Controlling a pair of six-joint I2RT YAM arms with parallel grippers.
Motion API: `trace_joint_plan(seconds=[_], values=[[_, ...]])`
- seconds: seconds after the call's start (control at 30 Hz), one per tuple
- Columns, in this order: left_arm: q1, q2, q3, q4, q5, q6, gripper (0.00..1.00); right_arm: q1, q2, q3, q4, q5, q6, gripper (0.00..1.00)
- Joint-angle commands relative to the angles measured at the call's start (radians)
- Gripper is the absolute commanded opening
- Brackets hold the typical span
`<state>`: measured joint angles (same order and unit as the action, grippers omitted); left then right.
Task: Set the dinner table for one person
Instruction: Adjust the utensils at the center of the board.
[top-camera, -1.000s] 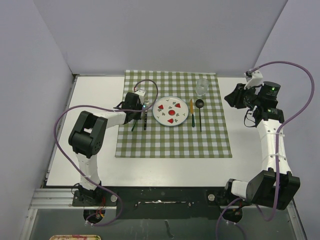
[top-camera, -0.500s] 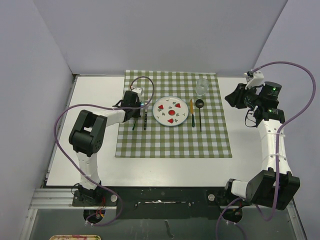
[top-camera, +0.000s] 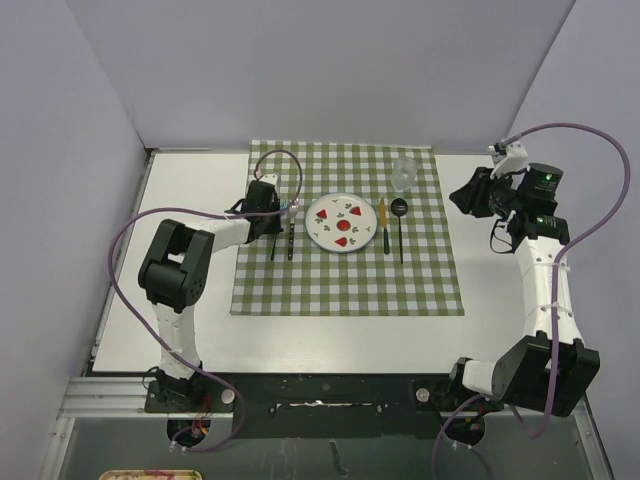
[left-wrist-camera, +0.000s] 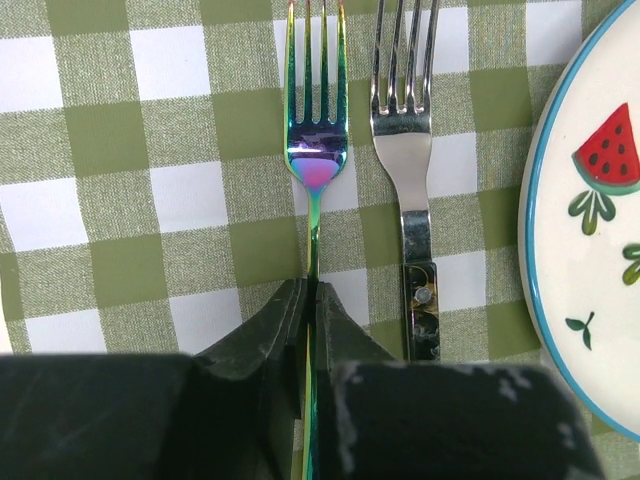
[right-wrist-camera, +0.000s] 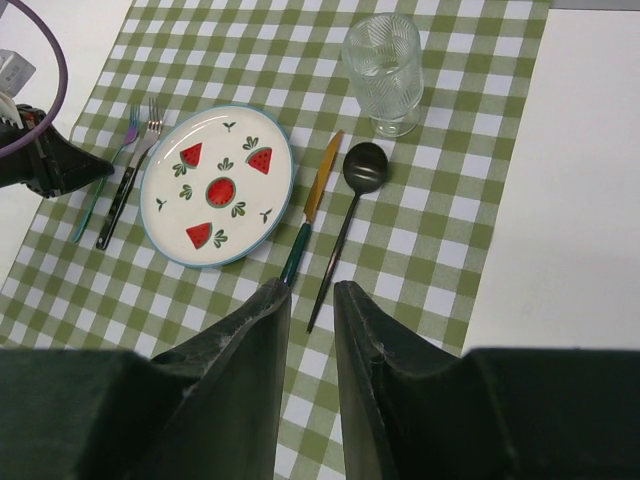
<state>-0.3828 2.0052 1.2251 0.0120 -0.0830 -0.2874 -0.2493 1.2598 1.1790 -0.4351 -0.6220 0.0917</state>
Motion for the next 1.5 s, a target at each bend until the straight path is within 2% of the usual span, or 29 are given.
trace_joint_plan(seconds=[0.0, 0.77, 0.97, 1.07, 1.47], values=[[0.007, -0.002, 0.028, 0.055, -0.016, -0.088, 0.03, -0.008, 0.004, 0.03, 0.042, -0.028, 0.011, 0.26], [-0.002, 0.065, 0.1, 0.037, -0.057, -0.091, 0.04, -0.01, -0.001, 0.022, 0.045, -0.039, 0.013, 0.26], [-0.002, 0.057, 0.094, 0.019, -0.06, -0.121, 0.05, -0.009, 0.002, 0.024, 0.047, -0.047, 0.018, 0.26], [-0.004, 0.049, 0.079, 0.015, -0.057, -0.124, 0.1, -0.009, 0.003, 0.023, 0.047, -0.047, 0.016, 0.26], [-0.017, 0.028, 0.044, 0.027, -0.056, -0.119, 0.1, -0.01, 0.001, 0.021, 0.053, -0.054, 0.022, 0.26]])
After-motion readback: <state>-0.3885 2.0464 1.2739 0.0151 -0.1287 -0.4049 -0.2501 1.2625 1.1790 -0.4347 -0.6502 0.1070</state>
